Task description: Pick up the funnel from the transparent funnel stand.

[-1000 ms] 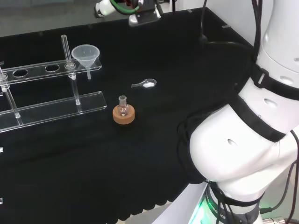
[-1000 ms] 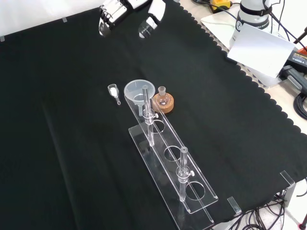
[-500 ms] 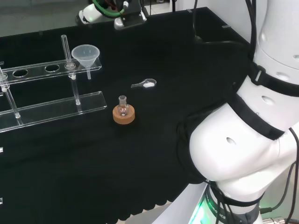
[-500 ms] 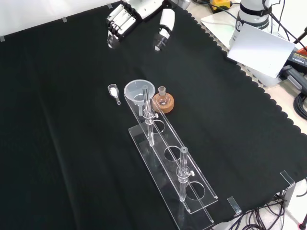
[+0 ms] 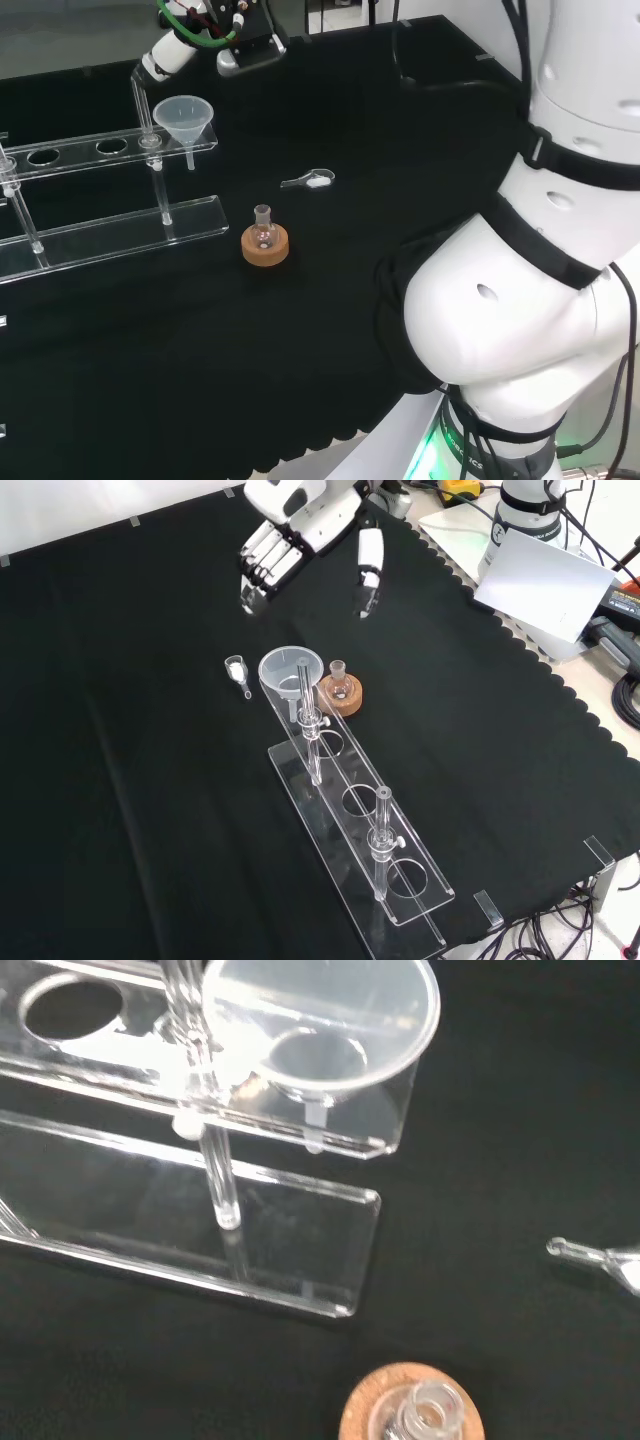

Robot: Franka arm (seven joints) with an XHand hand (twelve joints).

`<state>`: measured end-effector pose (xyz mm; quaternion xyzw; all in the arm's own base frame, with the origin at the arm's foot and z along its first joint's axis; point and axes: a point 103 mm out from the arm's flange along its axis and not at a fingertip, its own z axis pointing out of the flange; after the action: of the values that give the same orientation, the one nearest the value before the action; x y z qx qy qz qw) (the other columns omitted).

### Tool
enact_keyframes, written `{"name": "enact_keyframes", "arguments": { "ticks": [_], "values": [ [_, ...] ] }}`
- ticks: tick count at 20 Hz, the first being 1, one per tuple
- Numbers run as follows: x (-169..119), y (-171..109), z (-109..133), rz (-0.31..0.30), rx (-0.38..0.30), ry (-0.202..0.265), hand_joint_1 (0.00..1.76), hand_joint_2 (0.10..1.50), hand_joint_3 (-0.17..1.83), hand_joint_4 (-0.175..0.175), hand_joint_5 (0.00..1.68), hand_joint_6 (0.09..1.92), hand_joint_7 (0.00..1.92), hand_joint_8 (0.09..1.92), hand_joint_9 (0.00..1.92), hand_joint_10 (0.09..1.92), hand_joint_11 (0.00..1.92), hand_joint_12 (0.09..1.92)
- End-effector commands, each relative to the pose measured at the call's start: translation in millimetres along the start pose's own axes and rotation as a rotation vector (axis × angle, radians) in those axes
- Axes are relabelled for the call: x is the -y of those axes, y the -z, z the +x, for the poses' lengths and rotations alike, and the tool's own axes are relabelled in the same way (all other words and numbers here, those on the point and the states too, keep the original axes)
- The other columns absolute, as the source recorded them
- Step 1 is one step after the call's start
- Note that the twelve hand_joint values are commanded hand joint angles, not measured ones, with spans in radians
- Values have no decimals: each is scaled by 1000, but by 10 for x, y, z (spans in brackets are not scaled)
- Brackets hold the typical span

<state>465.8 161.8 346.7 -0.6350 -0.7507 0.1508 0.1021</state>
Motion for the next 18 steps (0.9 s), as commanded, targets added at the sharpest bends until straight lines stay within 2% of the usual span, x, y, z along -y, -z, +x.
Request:
{"name": "enact_keyframes", "arguments": {
  "ticks": [1,3,6,8,12,18],
  "values": [
    [-222,-194,-63,137,34,-120,364,798,149,-22,19,87,0,210,0,796,63,1557],
    [-257,-227,-52,155,42,-122,365,793,140,-28,6,87,0,88,0,724,73,1562],
    [-306,-285,-57,176,44,-116,370,787,124,-31,0,87,0,87,0,539,69,1566],
    [-317,-348,-103,175,22,-117,370,783,116,-31,0,87,0,87,0,478,61,1569],
    [-345,-417,-125,158,-16,-95,365,777,106,-31,0,87,0,87,0,454,47,1573],
    [-409,-421,-13,145,54,-68,381,766,90,-35,0,87,0,87,0,524,50,1583]
  ]
}}
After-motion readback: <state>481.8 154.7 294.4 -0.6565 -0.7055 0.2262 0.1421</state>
